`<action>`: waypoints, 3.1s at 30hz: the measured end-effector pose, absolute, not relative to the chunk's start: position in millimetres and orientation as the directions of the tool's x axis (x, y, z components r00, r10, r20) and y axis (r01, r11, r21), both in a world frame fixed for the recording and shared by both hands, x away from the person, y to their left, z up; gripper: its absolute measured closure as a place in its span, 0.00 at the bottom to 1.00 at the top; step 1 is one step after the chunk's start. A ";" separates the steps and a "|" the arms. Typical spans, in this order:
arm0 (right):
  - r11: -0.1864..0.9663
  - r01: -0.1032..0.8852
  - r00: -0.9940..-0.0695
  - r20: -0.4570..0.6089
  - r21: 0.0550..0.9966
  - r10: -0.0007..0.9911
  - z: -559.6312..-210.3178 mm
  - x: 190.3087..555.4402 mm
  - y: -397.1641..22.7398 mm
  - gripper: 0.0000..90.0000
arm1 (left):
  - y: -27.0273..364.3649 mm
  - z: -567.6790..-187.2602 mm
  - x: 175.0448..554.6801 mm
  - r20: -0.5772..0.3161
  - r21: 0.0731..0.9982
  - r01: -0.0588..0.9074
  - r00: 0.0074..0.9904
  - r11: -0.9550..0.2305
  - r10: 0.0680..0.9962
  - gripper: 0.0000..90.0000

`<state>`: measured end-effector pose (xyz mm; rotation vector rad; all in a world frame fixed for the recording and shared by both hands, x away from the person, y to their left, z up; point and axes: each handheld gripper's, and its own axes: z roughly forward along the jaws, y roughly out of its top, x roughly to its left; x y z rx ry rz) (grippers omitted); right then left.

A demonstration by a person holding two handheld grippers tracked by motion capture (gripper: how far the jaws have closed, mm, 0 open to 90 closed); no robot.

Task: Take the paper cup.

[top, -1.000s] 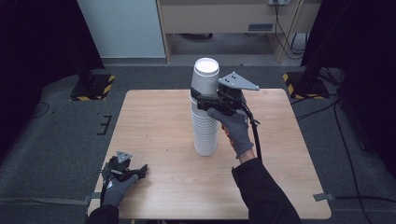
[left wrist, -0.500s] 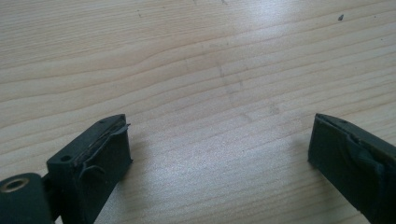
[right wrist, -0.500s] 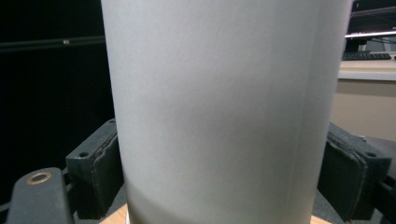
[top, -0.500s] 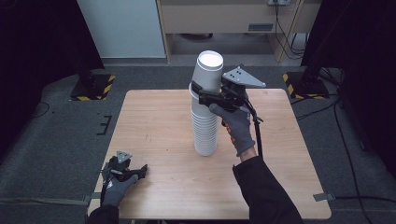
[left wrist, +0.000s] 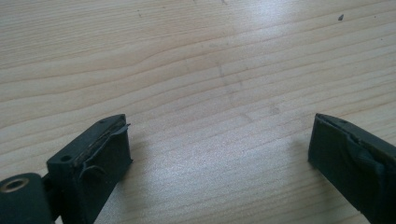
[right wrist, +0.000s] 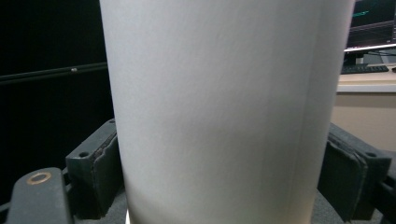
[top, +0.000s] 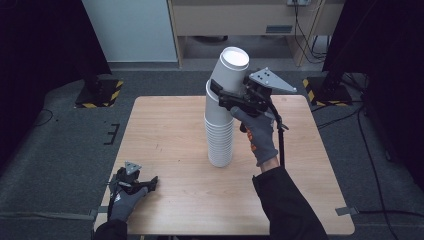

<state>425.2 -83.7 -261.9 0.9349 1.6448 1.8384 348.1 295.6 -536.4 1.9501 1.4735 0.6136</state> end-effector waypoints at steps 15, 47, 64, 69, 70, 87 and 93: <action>-0.161 0.073 -0.618 0.171 0.984 0.767 -254.2 408.2 -117.9 0.16 | 295.6 -536.4 348.1 0.002 0.708 0.679 0.273 -0.194 0.962 0.05; -0.166 0.180 -0.547 0.239 0.970 0.802 -330.3 362.7 -188.9 0.15 | 295.4 -536.4 348.0 0.003 0.709 0.679 0.271 -0.193 0.963 0.05; -0.194 0.266 -0.520 0.310 0.944 0.796 -383.2 340.4 -212.0 0.15 | 294.5 -536.5 347.9 0.009 0.704 0.681 0.272 -0.199 0.962 0.04; -0.202 0.296 -0.512 0.333 0.934 0.792 -399.7 337.4 -215.4 0.15 | 295.0 -536.5 347.5 0.004 0.705 0.683 0.266 -0.191 0.964 0.03; -0.200 0.305 -0.510 0.337 0.931 0.792 -403.8 337.0 -216.7 0.15 | 295.3 -536.4 347.3 0.001 0.707 0.682 0.264 -0.187 0.965 0.04; -0.267 0.384 -0.481 0.438 0.884 0.759 -432.1 336.1 -224.0 0.15 | 295.0 -525.8 339.4 0.002 0.754 0.625 0.306 -0.202 0.952 0.31; -0.292 0.397 -0.483 0.468 0.870 0.740 -435.3 337.0 -223.1 0.15 | 289.2 -518.7 336.7 0.012 0.788 0.571 0.358 -0.229 0.934 0.40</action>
